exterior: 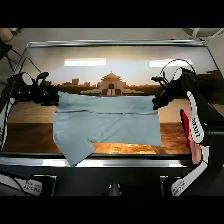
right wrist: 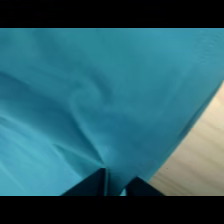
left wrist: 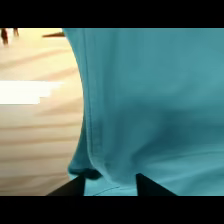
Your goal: Fold the shirts.
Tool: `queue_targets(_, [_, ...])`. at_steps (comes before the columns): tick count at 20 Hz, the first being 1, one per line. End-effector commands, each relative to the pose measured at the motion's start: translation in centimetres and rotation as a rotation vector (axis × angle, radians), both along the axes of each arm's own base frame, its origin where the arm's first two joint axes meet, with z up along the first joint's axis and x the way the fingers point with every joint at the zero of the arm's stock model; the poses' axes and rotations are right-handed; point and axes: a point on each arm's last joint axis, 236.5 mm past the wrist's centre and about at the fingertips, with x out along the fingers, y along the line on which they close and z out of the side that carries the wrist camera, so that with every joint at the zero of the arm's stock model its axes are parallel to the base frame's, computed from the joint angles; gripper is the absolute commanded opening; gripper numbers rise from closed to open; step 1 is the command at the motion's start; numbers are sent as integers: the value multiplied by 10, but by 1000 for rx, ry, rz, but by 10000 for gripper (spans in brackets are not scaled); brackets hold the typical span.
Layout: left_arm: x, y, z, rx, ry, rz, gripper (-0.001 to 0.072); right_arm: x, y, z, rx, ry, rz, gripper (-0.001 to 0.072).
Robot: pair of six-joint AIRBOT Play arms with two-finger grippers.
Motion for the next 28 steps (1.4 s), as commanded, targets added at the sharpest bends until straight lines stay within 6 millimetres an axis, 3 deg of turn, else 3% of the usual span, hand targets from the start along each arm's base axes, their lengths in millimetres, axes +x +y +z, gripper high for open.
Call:
queue_targets(1, [-11,-12,8,-63,55,18,471,0,8,14,22,-17,11,434])
queue_targets(2, [-13,-7,20,-63,52,0,471,2,-6,34,5,-41,9,522])
queue_targets(4, [-23,8,40,-67,62,24,469,-6,-46,71,-39,-57,-38,526])
queue_targets(6, [-45,17,50,-101,81,69,469,-26,-80,91,-46,-34,-119,514])
queue_targets(8, [-85,16,38,-147,123,101,468,-56,-89,83,-38,10,-167,485])
queue_targets(12, [-196,-2,-19,-222,234,140,469,-123,-50,33,63,65,-135,486])
queue_targets(14, [-230,-12,-36,-230,243,134,470,-149,-43,16,78,109,-111,486])
queue_targets(18, [-238,-44,-48,-356,222,179,469,-155,-43,9,70,118,-115,486])
queue_targets(24, [-251,-46,-69,-347,239,216,464,-166,-41,-1,74,145,-121,539])
queue_targets(25, [-248,-44,-69,-342,229,231,431,-173,-38,-7,78,162,-126,541])
queue_targets(26, [-244,-42,-70,-336,218,246,348,-180,-33,-13,96,181,-135,555])
queue_targets(28, [-241,-41,-71,-332,206,262,130,-189,-19,-22,146,200,-161,558])
